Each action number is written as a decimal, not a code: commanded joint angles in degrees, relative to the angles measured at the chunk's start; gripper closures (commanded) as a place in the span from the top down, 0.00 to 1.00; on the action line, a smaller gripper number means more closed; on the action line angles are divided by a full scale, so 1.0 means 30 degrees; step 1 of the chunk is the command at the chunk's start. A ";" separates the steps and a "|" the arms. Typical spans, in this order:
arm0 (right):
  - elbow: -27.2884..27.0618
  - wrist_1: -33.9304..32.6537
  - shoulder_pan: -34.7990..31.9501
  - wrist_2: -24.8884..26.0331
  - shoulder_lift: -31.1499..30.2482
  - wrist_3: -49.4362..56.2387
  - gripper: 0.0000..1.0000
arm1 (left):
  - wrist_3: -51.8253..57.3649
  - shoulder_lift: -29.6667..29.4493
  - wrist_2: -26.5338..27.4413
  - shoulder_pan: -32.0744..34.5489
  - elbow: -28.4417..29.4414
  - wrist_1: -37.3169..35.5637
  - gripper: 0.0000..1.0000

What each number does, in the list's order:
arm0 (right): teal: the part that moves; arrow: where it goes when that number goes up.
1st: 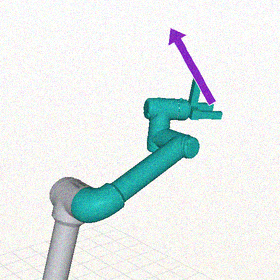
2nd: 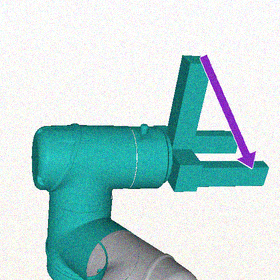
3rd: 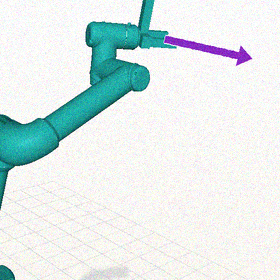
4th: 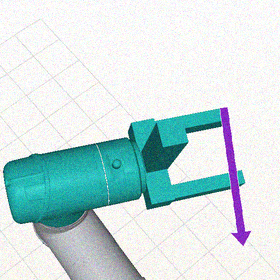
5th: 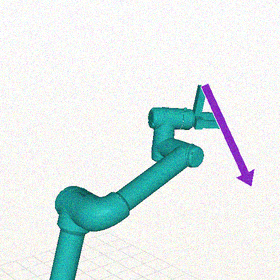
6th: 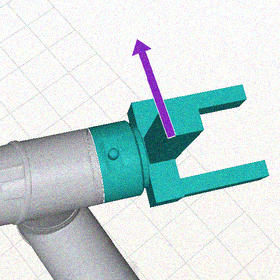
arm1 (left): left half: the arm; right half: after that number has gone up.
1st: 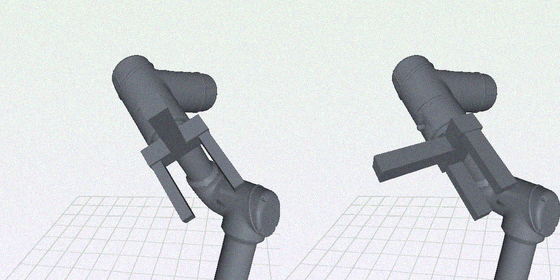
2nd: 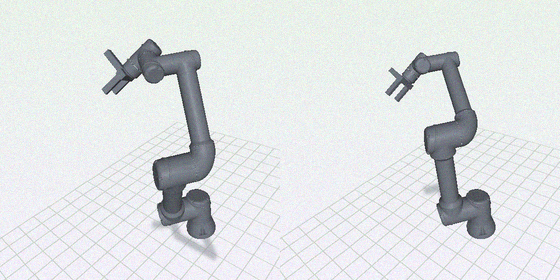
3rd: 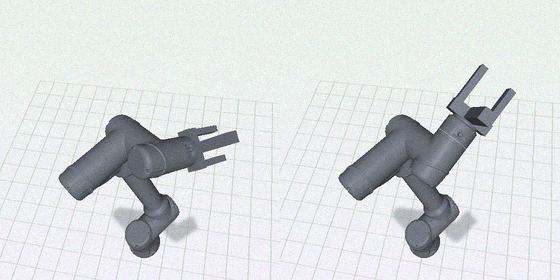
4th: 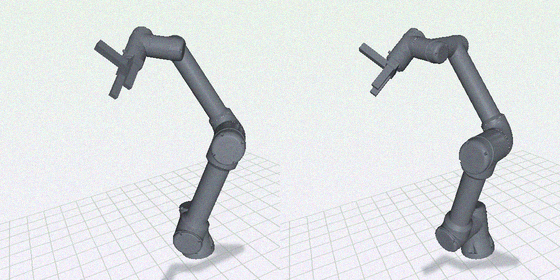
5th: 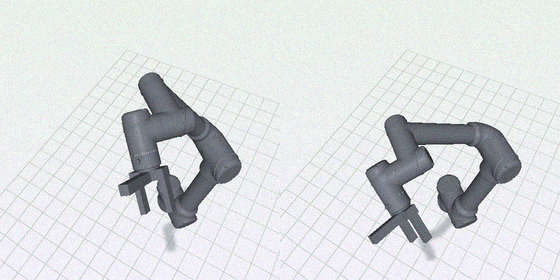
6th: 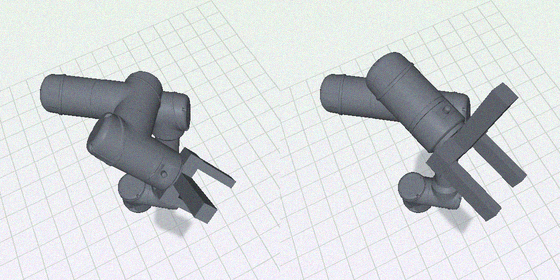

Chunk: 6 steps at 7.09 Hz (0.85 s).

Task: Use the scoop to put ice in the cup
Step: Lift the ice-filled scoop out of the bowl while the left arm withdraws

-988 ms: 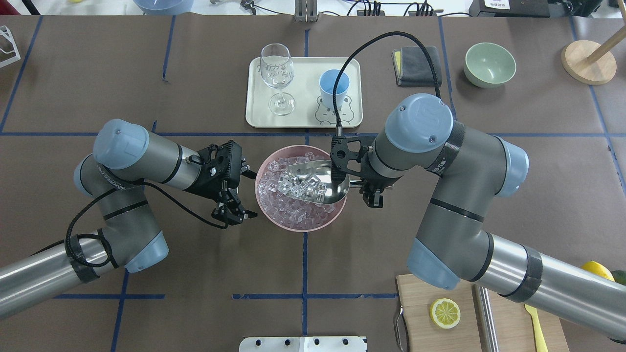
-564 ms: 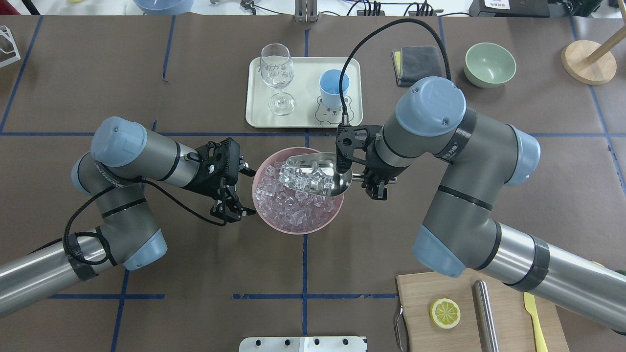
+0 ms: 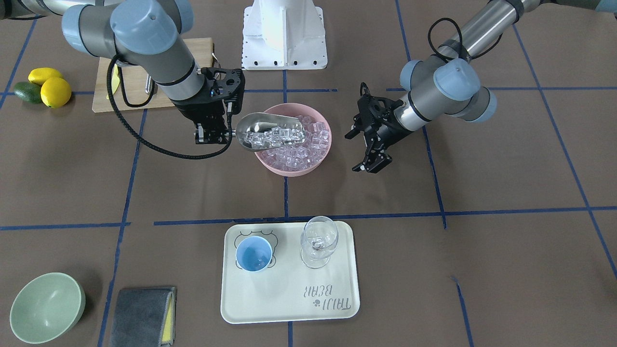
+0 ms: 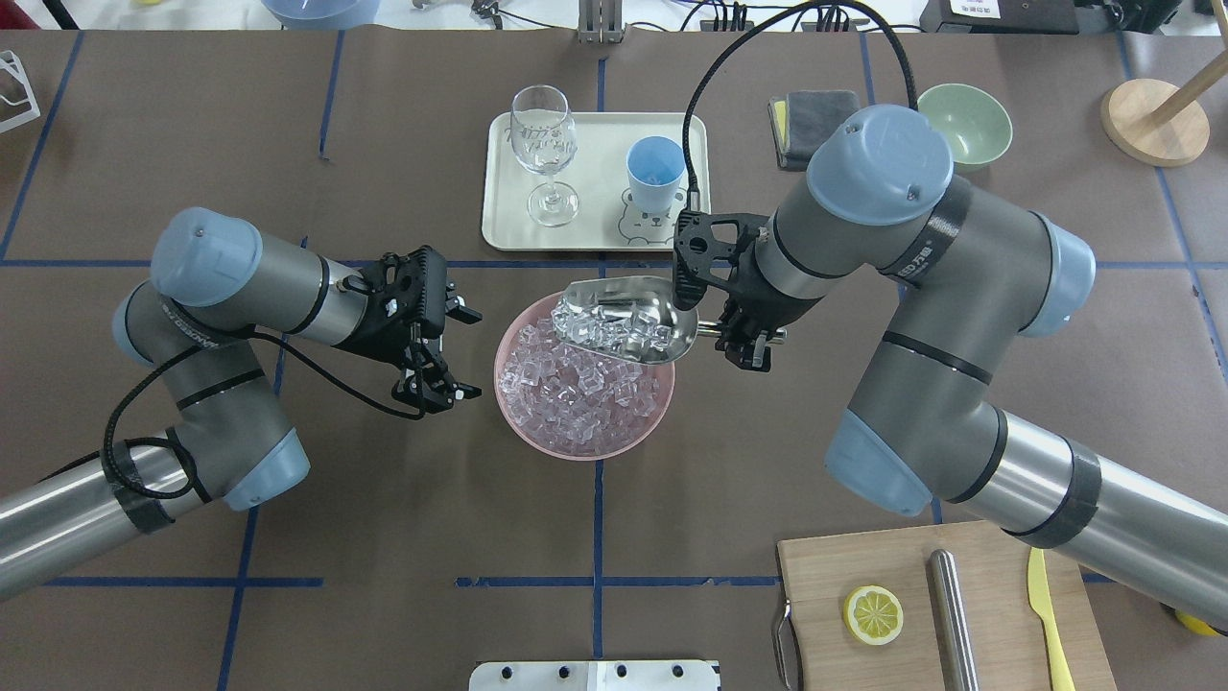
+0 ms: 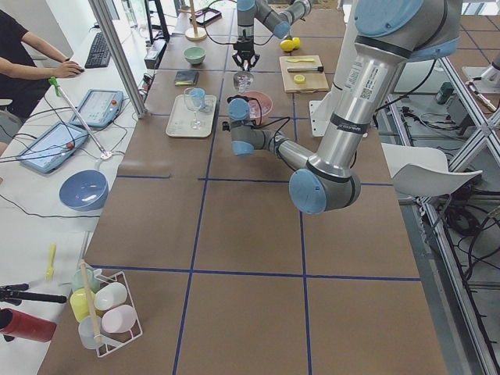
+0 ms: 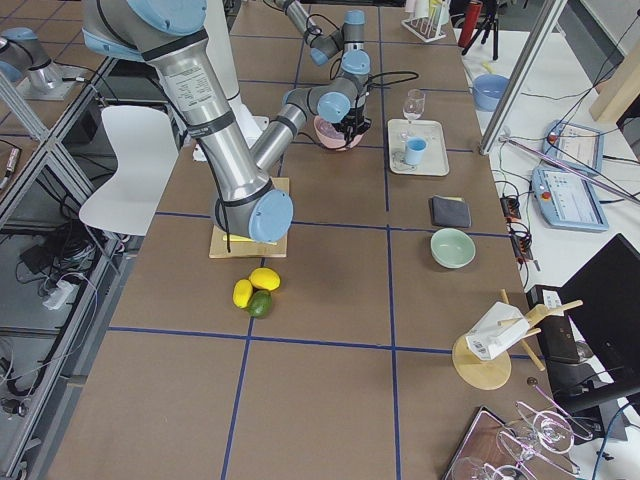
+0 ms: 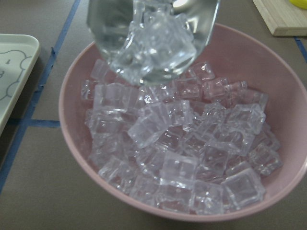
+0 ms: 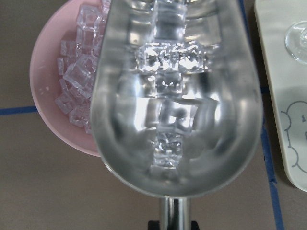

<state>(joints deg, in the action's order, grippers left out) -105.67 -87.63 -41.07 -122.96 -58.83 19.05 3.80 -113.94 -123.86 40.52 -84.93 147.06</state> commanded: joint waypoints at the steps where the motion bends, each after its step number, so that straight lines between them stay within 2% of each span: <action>1: -0.0138 0.0000 -0.1073 -0.0850 0.0011 -0.0167 0.00 | -0.0152 0.0304 0.0557 0.1223 -0.0280 -0.1950 1.00; 2: -0.0545 -0.0232 -0.1395 -0.0851 -0.0018 -0.0341 0.00 | -0.0153 0.0275 0.1346 0.1635 -0.0863 -0.4086 1.00; 3: -0.0549 -0.0467 -0.1862 -0.0851 0.0011 -0.0691 0.00 | -0.0153 0.0217 0.1412 0.2509 -0.1275 -0.5702 1.00; 6: -0.0462 -0.4326 -0.3650 -0.1027 0.0245 -0.2764 0.00 | -0.0270 0.0479 0.1266 0.6109 -0.1367 -0.8665 1.00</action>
<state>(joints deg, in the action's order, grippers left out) -107.26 -96.20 -50.24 -125.98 -58.36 13.74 3.06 -112.81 -119.89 54.39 -88.83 125.20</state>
